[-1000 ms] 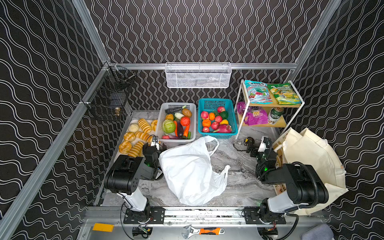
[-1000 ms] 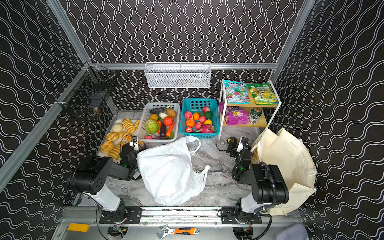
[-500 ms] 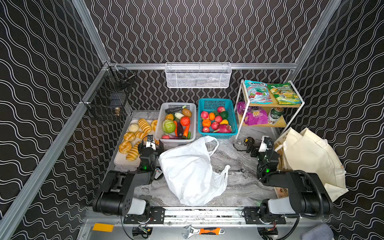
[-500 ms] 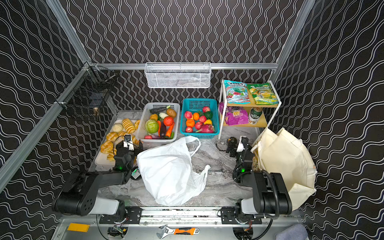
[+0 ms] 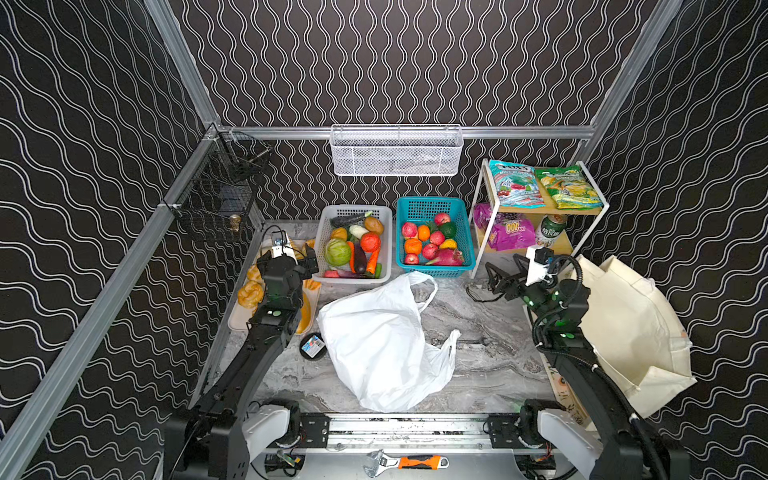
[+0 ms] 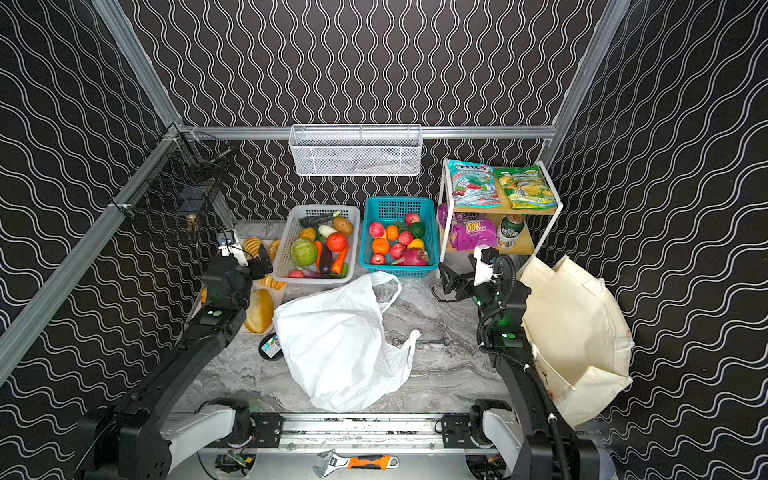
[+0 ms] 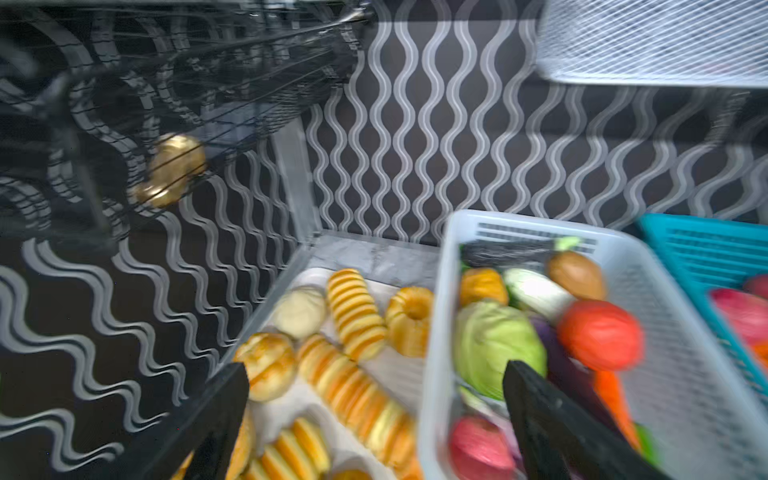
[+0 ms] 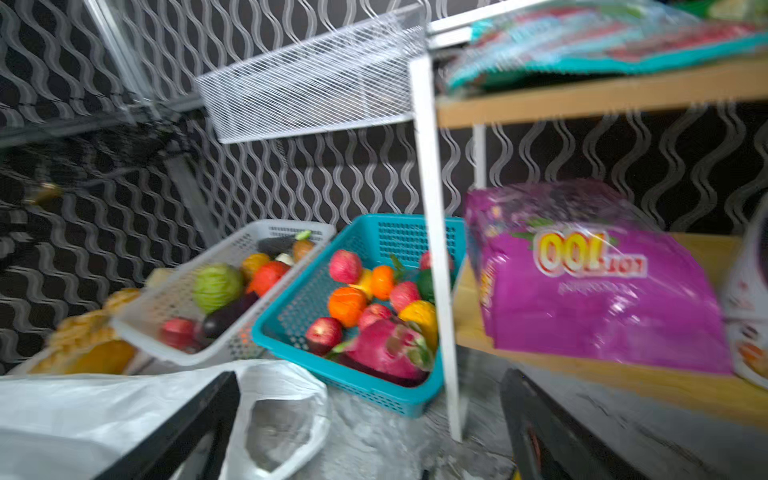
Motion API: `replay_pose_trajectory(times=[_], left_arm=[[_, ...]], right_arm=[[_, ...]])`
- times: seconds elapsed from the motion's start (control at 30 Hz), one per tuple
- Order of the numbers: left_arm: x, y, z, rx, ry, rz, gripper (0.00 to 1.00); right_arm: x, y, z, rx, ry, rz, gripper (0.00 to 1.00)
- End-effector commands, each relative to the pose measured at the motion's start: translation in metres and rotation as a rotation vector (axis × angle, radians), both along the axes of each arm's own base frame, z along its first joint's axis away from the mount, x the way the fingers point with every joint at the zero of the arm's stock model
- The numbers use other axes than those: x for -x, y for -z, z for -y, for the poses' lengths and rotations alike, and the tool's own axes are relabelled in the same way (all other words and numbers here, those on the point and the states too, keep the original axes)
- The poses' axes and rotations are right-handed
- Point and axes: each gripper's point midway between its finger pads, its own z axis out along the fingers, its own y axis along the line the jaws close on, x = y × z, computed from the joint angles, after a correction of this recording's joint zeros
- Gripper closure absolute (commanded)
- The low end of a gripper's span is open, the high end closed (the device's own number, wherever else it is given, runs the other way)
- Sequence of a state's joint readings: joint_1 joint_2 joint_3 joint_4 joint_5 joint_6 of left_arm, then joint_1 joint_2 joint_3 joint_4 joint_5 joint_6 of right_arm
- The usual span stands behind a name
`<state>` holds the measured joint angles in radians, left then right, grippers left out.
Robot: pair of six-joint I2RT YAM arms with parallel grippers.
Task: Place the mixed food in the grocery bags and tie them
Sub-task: 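Grasp the tote bag handle with right gripper while left gripper moves over plastic bag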
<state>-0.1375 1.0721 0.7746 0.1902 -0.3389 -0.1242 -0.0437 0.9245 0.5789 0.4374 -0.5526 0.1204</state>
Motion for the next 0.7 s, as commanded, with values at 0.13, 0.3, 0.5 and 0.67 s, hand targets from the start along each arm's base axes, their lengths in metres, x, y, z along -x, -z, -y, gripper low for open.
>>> replay_pose_trajectory(times=[0.13, 0.3, 0.5, 0.67], left_arm=[[0.030, -0.026, 0.125, 0.456, 0.680, -0.076, 0.11], [0.081, -0.015, 0.231, 0.499, 1.036, -0.309, 0.16], [0.166, 0.037, 0.326, 0.326, 1.276, -0.636, 0.16], [0.190, 0.097, 0.336, 0.278, 1.223, -0.823, 0.15]], right_arm=[[0.018, -0.054, 0.025, -0.085, 0.181, -0.235, 0.00], [0.050, -0.052, 0.137, -0.021, 0.869, -0.476, 0.00], [0.111, -0.039, 0.173, 0.010, 1.150, -0.635, 0.00], [0.120, -0.009, 0.160, -0.001, 1.094, -0.782, 0.00]])
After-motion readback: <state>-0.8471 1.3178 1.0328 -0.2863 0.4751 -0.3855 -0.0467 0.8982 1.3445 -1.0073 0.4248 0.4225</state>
